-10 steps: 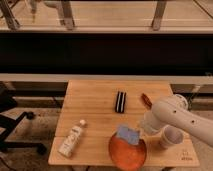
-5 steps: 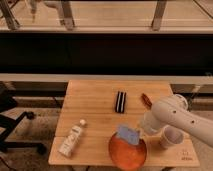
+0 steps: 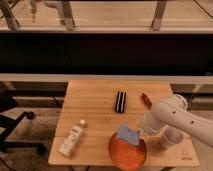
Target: Place the white sponge in the ceramic bowl
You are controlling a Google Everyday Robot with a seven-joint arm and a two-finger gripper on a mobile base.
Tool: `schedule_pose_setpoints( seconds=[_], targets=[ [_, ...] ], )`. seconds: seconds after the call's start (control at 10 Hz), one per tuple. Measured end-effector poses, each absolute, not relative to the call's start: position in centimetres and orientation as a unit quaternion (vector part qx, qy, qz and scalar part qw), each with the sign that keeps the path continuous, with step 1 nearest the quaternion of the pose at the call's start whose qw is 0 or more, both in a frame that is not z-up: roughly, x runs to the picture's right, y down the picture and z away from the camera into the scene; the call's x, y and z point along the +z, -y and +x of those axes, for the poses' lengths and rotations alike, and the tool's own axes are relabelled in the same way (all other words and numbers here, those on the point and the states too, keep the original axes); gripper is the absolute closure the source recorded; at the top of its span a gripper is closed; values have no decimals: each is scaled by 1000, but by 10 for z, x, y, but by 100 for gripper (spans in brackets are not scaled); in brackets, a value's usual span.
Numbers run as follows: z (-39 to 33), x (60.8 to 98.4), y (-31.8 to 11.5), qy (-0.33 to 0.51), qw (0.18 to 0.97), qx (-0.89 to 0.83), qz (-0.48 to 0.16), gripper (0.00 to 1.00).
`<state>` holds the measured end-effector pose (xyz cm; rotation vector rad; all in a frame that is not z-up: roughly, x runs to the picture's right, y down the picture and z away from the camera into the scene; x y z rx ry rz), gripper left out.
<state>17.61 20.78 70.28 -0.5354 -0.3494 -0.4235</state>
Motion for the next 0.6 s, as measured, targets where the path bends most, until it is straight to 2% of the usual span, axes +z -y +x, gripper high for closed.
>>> schedule_pose_setpoints(
  seconds=[0.6],
  targets=[
    [176,703,-208,169,927,-211,-260,99]
  ],
)
